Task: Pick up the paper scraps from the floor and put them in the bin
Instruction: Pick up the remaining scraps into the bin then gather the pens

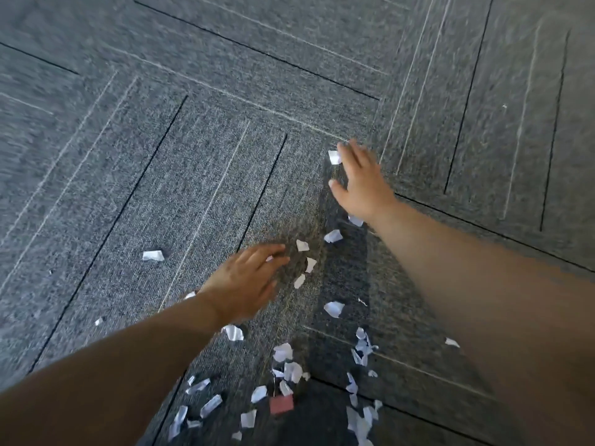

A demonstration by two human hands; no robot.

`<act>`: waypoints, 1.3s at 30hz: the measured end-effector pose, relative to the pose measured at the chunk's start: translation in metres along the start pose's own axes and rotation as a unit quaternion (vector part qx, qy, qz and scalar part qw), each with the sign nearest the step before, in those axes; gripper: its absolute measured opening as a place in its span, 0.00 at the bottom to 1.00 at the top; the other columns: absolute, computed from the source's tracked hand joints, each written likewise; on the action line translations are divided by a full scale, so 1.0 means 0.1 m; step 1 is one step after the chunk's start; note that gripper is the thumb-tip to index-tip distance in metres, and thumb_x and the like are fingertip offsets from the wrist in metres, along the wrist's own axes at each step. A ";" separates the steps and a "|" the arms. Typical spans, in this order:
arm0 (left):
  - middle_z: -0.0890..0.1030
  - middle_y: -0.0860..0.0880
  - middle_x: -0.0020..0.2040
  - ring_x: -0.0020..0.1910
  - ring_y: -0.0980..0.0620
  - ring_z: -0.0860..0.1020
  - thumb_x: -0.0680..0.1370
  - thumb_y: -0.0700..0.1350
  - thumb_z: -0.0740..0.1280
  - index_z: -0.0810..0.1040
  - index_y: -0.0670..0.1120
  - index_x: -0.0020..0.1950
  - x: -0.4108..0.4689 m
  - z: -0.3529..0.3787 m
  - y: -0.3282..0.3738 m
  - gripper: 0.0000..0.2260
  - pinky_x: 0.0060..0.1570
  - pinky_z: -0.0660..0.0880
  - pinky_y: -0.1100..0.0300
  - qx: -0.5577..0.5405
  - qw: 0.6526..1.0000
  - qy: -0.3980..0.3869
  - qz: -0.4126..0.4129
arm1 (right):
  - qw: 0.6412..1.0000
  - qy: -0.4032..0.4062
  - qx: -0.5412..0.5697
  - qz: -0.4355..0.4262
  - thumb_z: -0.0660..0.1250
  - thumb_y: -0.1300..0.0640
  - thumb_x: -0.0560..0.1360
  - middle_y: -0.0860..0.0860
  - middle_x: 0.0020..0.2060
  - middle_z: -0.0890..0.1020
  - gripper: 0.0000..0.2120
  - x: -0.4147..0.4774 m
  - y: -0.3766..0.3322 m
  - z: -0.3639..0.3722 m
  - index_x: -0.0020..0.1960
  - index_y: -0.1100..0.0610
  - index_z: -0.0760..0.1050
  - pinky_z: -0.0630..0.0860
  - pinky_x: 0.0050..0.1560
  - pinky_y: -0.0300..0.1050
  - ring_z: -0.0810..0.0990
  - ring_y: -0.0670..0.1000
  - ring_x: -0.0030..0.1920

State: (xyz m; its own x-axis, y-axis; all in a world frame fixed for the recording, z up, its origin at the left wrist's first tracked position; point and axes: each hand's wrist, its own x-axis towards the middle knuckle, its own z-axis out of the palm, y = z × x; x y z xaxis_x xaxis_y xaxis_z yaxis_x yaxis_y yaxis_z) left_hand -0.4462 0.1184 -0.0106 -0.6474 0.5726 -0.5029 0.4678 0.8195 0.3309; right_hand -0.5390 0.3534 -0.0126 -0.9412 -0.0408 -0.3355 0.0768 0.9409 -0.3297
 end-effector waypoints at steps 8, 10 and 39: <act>0.43 0.49 0.76 0.74 0.49 0.41 0.80 0.55 0.50 0.45 0.49 0.75 0.22 -0.13 -0.55 0.27 0.69 0.36 0.48 0.030 0.986 0.101 -0.131 | 0.997 0.012 -0.014 -0.068 0.55 0.55 0.80 0.55 0.75 0.51 0.26 -0.13 -0.12 0.38 0.75 0.61 0.51 0.47 0.74 0.48 0.47 0.54 0.75; 0.41 0.49 0.76 0.74 0.50 0.39 0.80 0.56 0.50 0.43 0.49 0.75 0.18 -0.11 -0.57 0.28 0.68 0.35 0.48 0.026 0.984 0.102 -0.147 | 0.995 0.019 0.003 -0.099 0.55 0.55 0.80 0.55 0.74 0.57 0.23 -0.45 -0.15 0.50 0.73 0.61 0.57 0.51 0.71 0.45 0.53 0.54 0.74; 0.33 0.52 0.73 0.72 0.51 0.37 0.77 0.58 0.45 0.37 0.52 0.73 -1.31 0.71 -0.24 0.28 0.73 0.48 0.46 0.056 0.998 -0.001 0.038 | 0.986 0.120 0.057 -0.101 0.55 0.54 0.75 0.58 0.54 0.80 0.18 -2.33 -0.77 1.09 0.55 0.62 0.77 0.75 0.56 0.52 0.77 0.58 0.55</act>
State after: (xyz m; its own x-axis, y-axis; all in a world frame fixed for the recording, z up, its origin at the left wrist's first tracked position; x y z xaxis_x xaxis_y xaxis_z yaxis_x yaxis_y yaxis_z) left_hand -0.3302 0.0219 -0.0091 -0.6062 0.6324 -0.4823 0.5794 0.7666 0.2768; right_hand -0.2897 0.2541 -0.0056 -0.9906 -0.1309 -0.0390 -0.0974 0.8770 -0.4705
